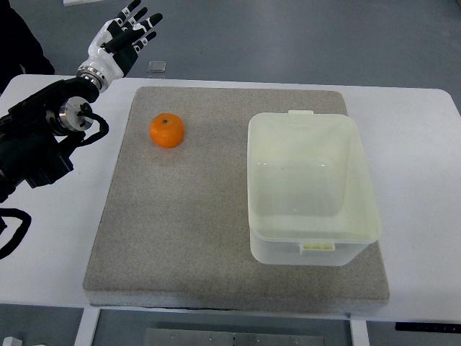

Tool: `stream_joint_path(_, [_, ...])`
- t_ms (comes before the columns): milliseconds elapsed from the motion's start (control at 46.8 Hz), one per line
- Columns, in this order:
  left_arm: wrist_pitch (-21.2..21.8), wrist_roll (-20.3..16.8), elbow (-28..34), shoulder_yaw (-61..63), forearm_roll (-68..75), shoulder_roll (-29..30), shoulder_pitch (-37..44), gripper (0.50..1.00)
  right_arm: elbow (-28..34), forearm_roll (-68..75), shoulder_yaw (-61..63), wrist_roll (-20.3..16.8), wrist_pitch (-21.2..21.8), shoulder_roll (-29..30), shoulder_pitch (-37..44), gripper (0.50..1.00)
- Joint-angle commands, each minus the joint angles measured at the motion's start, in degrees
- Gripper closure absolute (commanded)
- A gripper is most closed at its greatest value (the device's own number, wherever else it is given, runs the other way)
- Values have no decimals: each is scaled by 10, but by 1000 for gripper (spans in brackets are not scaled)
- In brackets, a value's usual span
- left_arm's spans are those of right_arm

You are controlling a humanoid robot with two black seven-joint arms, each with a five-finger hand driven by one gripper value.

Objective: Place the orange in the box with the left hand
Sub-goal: 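Reach the left hand forward over the orange, fingers open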

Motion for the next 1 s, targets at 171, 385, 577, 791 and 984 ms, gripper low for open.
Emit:
stream_joint_path(171, [-20,9,-18,97,131,25,-27,506,0,0,0,0,0,0,0,568])
stream_joint_path(385, [-67,8,-29,98,294,46,-29,506,0,0,0,0,0,0,0,568])
stream_joint_path(577, [-82,7,-32,99,410,67,-62,506,0,0,0,0,0,0,0,568])
stream_joint_path(791, [-127,-7,-53,101,540,77,-78,506,0,0,0,0,0,0,0,568])
stream_joint_path(984, [-155,-90,-66,129,671,91,-96,506,0,0,1,0,0,0,0,568])
